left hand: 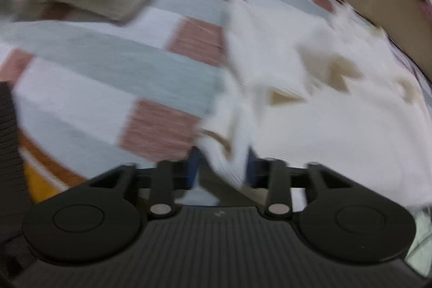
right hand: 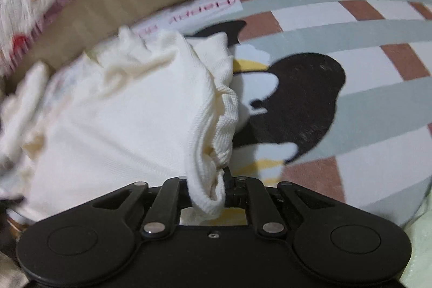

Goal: Fold clothes

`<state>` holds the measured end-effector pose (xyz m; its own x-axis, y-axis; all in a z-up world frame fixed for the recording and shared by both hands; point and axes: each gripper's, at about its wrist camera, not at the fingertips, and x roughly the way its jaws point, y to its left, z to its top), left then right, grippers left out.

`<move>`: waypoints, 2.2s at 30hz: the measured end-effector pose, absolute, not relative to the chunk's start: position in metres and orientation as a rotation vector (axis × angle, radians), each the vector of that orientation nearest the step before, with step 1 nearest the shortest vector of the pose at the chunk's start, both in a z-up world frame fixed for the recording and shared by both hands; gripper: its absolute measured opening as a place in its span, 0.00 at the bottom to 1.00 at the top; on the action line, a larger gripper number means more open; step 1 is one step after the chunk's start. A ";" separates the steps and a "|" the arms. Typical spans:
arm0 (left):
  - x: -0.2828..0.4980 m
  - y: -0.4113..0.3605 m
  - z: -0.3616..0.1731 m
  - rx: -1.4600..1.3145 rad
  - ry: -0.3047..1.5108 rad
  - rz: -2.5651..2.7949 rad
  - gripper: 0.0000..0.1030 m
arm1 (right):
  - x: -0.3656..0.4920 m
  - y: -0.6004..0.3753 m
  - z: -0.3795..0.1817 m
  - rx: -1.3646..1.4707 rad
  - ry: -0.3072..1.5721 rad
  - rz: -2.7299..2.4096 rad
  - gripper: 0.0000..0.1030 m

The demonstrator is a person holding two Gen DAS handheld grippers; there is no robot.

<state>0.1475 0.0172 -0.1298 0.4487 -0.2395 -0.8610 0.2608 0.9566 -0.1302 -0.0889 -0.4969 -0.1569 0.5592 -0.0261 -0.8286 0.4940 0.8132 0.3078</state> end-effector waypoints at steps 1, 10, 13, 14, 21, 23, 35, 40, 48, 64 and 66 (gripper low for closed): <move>0.147 0.019 -0.129 0.024 1.058 -0.295 0.49 | -0.091 -0.498 -0.158 0.563 0.945 -0.347 0.18; 0.127 -0.013 -0.069 0.161 0.699 -0.648 0.59 | -0.078 -0.515 -0.104 0.532 0.848 -0.317 0.33; 0.131 -0.047 -0.082 0.357 0.655 -0.752 0.65 | -0.039 -0.504 -0.088 0.385 0.823 -0.176 0.38; 0.135 -0.059 -0.093 0.413 0.656 -0.771 0.65 | -0.021 -0.501 -0.086 0.324 0.822 -0.122 0.44; 0.193 -0.086 -0.131 0.337 0.841 -0.817 0.46 | 0.075 -0.533 -0.117 0.256 0.888 -0.041 0.46; 0.193 -0.092 -0.132 0.369 0.826 -0.839 0.46 | 0.083 -0.547 -0.124 0.294 0.877 -0.053 0.46; 0.211 -0.107 -0.163 0.345 0.687 -0.791 0.03 | 0.125 -0.549 -0.167 0.231 0.893 0.020 0.17; 0.231 -0.093 -0.154 0.247 0.713 -0.692 0.02 | 0.108 -0.558 -0.155 0.262 0.803 -0.010 0.05; 0.254 -0.073 -0.146 0.097 0.725 -0.653 0.03 | 0.095 -0.569 -0.133 0.297 0.761 -0.068 0.04; 0.265 -0.071 -0.130 0.089 0.619 -0.622 0.03 | 0.102 -0.569 -0.097 0.282 0.583 -0.166 0.03; 0.267 -0.071 -0.121 0.076 0.575 -0.616 0.03 | 0.108 -0.568 -0.096 0.269 0.578 -0.172 0.02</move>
